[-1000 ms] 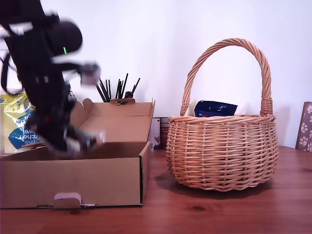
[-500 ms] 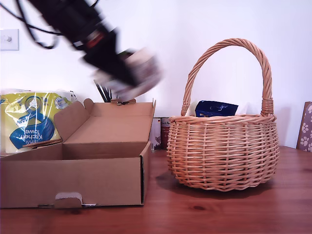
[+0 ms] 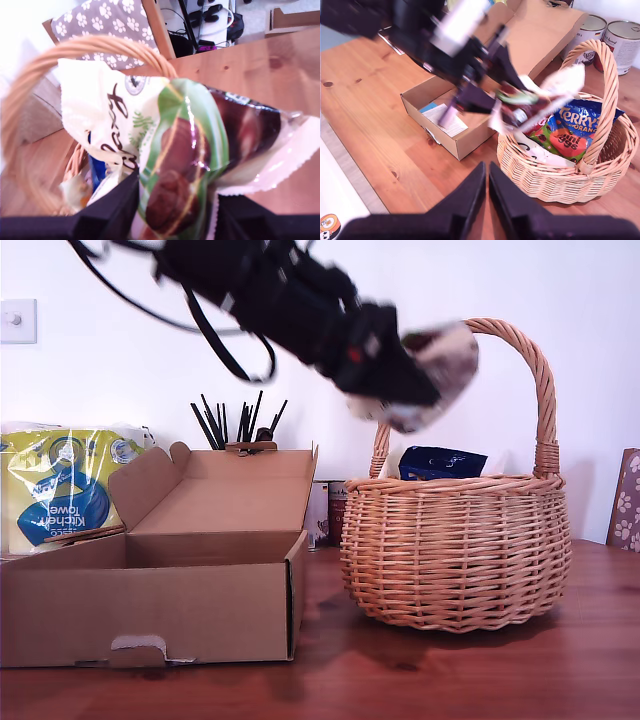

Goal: Move the bags of Easter eggs from the cardboard box on the left into the woven basket on the right side.

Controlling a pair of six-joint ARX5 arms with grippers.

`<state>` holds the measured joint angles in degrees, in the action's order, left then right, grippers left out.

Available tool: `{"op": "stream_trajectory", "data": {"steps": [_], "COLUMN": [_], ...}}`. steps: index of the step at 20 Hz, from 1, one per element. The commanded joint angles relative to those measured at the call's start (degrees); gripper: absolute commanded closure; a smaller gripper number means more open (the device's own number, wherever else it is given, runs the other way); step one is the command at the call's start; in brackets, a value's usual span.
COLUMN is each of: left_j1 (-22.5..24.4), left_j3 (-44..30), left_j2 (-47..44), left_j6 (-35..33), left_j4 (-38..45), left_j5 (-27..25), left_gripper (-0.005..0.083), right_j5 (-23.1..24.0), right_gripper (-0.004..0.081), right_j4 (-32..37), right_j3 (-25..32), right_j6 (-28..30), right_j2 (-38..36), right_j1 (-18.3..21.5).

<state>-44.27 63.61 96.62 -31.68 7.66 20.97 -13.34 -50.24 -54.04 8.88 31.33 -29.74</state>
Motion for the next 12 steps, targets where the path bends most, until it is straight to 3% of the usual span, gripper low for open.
{"op": "stream_trajectory", "data": {"steps": [1, 12], "left_j1": [-0.1, -0.1], "left_j3": [-0.3, 3.6], "left_j2": [1.6, 9.2], "left_j6": [0.2, 1.2], "left_j4": [4.0, 5.7], "left_j5": [0.2, -2.3], "left_gripper": [0.0505, 0.0505], "right_j5": [-0.2, -0.2], "right_gripper": [0.0782, 0.0782], "right_j4": [0.2, 0.3], "right_j3": [0.7, 0.7], "right_j6": [0.1, 0.1], "right_j2": [-0.5, -0.5], "right_j1": [-0.2, -0.2]}}
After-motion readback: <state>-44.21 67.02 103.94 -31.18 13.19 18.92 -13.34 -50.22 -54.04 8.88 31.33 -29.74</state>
